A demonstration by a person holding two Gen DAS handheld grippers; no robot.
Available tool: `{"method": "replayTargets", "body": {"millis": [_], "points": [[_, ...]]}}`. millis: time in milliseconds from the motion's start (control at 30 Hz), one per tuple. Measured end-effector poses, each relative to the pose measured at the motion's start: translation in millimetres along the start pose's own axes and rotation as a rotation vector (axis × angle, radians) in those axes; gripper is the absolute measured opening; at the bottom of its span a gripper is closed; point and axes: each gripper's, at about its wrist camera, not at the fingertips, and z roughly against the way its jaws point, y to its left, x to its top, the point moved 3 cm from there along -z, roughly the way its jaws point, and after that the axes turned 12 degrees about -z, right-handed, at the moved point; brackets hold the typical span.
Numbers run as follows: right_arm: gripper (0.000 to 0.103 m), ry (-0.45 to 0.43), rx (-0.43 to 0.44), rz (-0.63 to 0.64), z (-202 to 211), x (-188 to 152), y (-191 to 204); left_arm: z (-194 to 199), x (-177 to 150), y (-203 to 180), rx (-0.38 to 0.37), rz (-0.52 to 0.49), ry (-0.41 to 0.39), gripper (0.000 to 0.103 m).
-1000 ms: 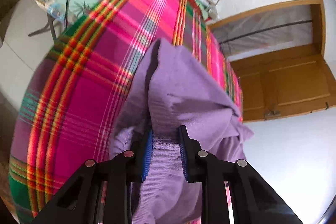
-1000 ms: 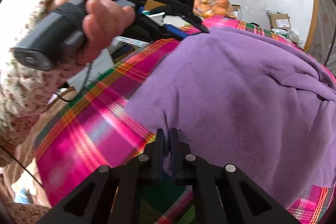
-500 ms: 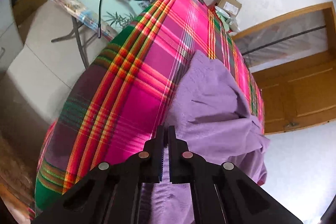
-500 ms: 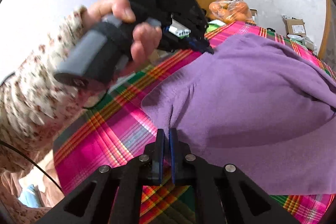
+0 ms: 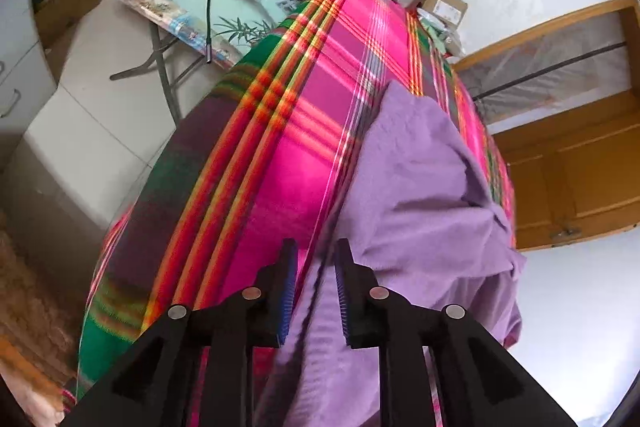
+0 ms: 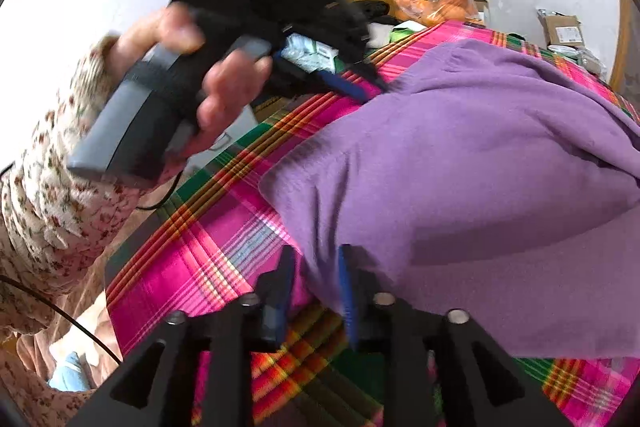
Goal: Fold clothes
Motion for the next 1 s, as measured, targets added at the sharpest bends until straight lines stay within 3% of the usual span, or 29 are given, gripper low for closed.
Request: {"method": "replayTargets", "body": {"millis": [233, 300, 433, 567, 800, 1000], "points": [[0.03, -0.112, -0.089, -0.111, 59.6, -13.4, -50.8, 26.9, -41.6, 10.4, 0.017, 0.013, -0.002, 0.036], [0.03, -0.159, -0.163, -0.214, 83.6, -20.4, -87.1, 34.7, -55.3, 14.4, 0.002, 0.038, -0.009, 0.043], [0.034, -0.233, -0.275, -0.468, 120.4, -35.0, -163.0, 45.0, -77.8, 18.9, -0.022, 0.072, -0.037, 0.044], [0.036, -0.296, -0.289, -0.65, 144.1, -54.2, -212.0, 48.2, -90.2, 14.9, -0.021, 0.073, -0.035, 0.046], [0.044, -0.341, -0.27, -0.729, 154.3, -61.7, -238.3, 49.9, -108.0, 7.1, -0.052, 0.086, -0.026, 0.051], [0.048, -0.381, -0.182, -0.793, 159.2, -62.4, -257.5, 48.3, -121.1, 9.2, -0.145, 0.201, -0.026, 0.057]]}}
